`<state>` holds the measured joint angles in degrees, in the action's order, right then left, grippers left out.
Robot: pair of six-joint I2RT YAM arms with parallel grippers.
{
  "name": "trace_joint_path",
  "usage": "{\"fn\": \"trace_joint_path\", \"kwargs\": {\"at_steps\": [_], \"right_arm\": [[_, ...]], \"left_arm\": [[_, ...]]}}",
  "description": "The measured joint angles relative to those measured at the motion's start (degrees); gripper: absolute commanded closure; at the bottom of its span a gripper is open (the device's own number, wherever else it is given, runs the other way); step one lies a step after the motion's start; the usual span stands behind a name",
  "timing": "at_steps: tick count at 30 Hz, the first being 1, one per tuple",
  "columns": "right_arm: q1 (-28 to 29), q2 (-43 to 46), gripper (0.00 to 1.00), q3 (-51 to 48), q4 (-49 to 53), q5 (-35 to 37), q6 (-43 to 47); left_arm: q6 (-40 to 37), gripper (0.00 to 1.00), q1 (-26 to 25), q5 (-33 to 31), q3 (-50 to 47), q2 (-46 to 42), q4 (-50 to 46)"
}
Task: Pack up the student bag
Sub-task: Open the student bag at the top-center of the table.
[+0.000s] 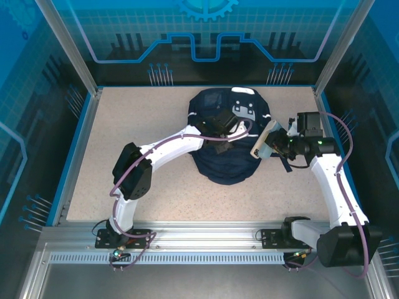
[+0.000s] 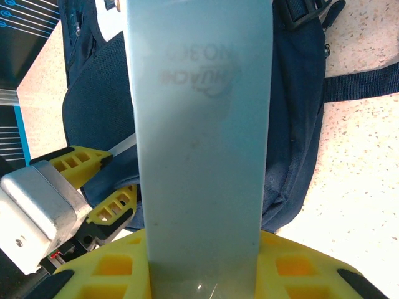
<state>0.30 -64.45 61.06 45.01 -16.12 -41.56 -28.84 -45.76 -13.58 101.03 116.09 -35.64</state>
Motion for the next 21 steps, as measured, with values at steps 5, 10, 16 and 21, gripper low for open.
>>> {"fn": "trace_joint_path", "kwargs": {"at_steps": [5,10,16,21], "right_arm": [[0.0,0.2,0.72,0.0,0.0,-0.6,-0.2],[0.0,1.2,0.71,0.0,0.9,-2.6,-0.7],[0.0,3.8,0.71,-0.6,2.1,-7.4,-2.0],[1.5,3.5,0.71,-3.6,0.0,-12.2,-5.3]], "left_arm": [[0.3,0.81,0.0,-0.6,0.0,-0.1,1.9],[2.1,0.96,0.0,-1.5,0.0,-1.8,3.7],[7.7,0.97,0.3,-3.1,-0.2,-5.0,8.2],[12.5,0.97,0.3,-3.3,1.7,-5.1,7.7]]}}
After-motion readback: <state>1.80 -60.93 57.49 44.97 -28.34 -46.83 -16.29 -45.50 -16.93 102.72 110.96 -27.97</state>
